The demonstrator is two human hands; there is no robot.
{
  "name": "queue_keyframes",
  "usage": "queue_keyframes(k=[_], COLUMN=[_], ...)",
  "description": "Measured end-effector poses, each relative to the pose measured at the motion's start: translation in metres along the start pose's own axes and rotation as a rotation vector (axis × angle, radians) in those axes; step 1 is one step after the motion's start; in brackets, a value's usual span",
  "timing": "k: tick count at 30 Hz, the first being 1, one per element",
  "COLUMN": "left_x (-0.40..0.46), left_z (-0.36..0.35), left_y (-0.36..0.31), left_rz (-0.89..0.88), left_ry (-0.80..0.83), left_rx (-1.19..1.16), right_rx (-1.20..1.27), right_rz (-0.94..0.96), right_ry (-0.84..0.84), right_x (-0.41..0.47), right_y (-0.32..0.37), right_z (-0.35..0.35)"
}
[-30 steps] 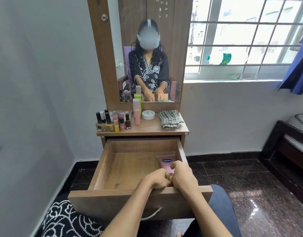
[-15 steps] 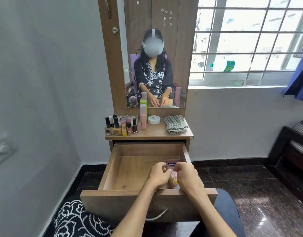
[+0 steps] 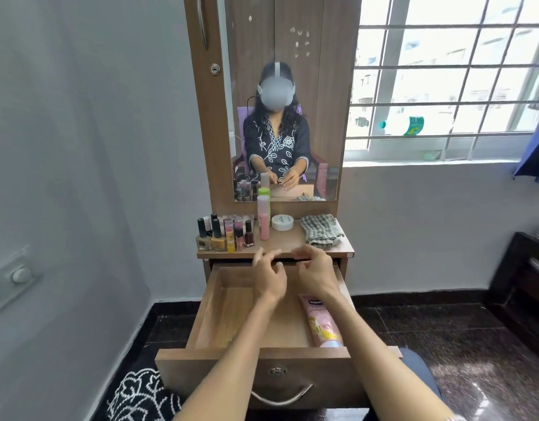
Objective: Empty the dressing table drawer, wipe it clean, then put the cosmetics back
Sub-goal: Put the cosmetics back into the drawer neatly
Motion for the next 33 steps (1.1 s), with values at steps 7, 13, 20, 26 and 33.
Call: queue_keyframes(k=[7,13,20,26,33], left_x=[0.057,0.101,0.131,0.136,0.129], left_z=[0.010,0.005,-0.009,-0.012,-0.012], left_y=[-0.030,-0.038,-0.024,-0.021,-0.028], left_rz=[-0.104,-0.073,0.129,0.113,0.060], left_ry=[0.027,0.186,0.345,0.340,0.304], left_rx=[0.051,0.101,0.177,0.157,0.102], right_rx=[0.032,-0.039,-0.056,-0.036,0.052], right_rz=[-0.062,-0.079,-0.154,-0.203,-0.093], right_ry=[0.081,0.194,0.300,0.416,0.333], right_x=[0.054,0.079,0.096,0.103,0.110], right_y=[0.053,0.070,0.060,0.054,0.050], right_z=[-0.020,-0.029,-0.043,-0.052,-0.049])
Point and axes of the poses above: each hand's wrist, its own x-axis towards the middle knuckle, its own z-axis out of the back of the hand, y = z × x, the point moved 3 cm from there along x, towards the middle knuckle, and after that the axes turned 6 degrees about -y, right-handed, at the moved point
